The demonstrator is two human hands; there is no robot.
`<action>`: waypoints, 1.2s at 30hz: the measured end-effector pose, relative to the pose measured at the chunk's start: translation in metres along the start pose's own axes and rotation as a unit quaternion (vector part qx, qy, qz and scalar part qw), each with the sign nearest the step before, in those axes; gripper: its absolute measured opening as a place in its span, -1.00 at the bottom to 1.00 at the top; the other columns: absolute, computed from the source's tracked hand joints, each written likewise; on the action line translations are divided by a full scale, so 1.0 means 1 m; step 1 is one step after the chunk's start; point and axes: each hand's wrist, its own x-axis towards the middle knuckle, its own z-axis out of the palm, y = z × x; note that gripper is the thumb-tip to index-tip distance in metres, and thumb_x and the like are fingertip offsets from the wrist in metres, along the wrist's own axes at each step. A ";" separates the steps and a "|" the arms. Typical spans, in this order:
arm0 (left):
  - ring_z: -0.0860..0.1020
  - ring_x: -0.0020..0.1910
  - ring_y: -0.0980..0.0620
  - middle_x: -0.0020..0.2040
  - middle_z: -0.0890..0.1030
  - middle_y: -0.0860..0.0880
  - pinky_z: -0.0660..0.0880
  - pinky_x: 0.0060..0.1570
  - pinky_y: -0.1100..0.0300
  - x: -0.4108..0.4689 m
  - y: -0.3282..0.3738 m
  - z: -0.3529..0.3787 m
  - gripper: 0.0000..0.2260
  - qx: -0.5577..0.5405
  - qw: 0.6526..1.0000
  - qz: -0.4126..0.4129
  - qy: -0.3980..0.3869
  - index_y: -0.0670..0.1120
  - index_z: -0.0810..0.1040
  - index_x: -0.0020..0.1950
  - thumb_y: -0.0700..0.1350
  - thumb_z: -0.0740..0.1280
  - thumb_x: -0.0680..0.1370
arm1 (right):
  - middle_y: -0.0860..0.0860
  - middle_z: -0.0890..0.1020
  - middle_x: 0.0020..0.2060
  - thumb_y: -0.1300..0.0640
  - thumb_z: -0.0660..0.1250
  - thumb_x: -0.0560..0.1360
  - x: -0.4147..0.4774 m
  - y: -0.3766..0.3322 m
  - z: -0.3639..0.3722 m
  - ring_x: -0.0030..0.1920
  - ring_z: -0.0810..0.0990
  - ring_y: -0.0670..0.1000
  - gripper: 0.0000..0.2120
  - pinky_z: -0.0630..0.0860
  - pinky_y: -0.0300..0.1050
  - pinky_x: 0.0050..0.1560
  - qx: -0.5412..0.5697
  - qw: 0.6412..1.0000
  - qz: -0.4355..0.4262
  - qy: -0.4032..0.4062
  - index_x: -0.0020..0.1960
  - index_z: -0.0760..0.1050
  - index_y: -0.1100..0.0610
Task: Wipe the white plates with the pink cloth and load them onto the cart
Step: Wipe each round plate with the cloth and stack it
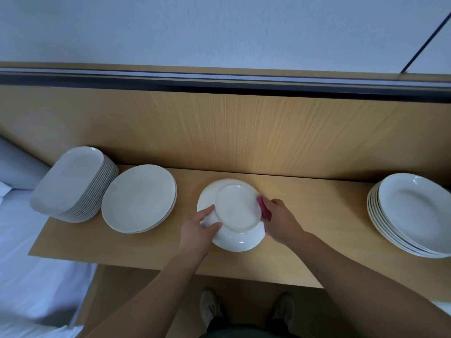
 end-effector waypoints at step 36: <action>0.47 0.14 0.03 0.25 0.50 -0.01 0.51 0.22 0.02 0.004 0.010 0.033 -0.48 0.002 1.000 0.022 0.012 0.10 0.38 0.44 -0.08 0.42 0.51 | -0.05 0.39 0.32 0.26 0.20 0.51 -0.035 -0.039 -0.030 0.17 0.42 0.07 -0.43 0.40 -0.16 0.15 -0.135 0.975 -0.163 0.069 0.48 0.31 -0.08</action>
